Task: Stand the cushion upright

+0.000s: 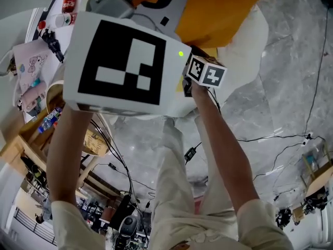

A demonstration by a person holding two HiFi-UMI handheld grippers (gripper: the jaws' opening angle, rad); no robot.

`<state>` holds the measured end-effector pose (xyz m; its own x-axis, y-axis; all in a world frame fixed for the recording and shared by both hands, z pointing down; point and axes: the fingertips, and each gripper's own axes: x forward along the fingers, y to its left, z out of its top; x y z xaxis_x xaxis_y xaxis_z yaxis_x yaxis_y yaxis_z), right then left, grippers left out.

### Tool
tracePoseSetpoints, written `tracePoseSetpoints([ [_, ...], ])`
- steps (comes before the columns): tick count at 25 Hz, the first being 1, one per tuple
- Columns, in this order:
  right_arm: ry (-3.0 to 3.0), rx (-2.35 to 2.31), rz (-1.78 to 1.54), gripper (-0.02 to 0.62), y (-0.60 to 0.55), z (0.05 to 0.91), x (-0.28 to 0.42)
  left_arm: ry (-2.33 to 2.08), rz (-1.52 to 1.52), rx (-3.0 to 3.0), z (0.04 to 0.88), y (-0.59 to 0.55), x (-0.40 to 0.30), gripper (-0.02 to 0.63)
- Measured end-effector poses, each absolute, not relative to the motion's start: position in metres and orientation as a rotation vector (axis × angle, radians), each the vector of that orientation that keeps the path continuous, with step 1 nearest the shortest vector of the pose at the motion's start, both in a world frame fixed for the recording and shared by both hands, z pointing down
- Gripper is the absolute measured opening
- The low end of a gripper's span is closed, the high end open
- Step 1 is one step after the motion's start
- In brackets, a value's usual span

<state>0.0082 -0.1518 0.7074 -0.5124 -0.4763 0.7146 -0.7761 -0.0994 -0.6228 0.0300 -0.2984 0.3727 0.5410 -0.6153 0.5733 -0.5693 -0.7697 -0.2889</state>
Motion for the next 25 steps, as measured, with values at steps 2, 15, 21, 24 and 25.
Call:
tracePoseSetpoints([
  [2, -1.913, 1.362, 1.646, 0.153, -0.151, 0.706, 0.008, 1.040, -1.061, -2.716, 0.376, -0.297, 0.027, 0.077],
  [15, -1.920, 1.305, 1.625, 0.195, -0.134, 0.698, 0.014, 1.011, -1.070, -2.706, 0.374, -0.278, 0.026, 0.077],
  [21, -1.944, 1.327, 1.567, 0.175, -0.128, 0.679, 0.023, 1.119, -1.082, -2.782, 0.380, -0.261, 0.014, 0.077],
  [24, -1.991, 1.328, 1.493, 0.137, -0.129, 0.661, 0.027, 1.153, -1.104, -2.793, 0.384, -0.249, 0.007, 0.077],
  [25, -1.999, 1.331, 1.474, 0.110, -0.129, 0.656, 0.030, 1.162, -1.110, -2.798, 0.385, -0.244, 0.006, 0.077],
])
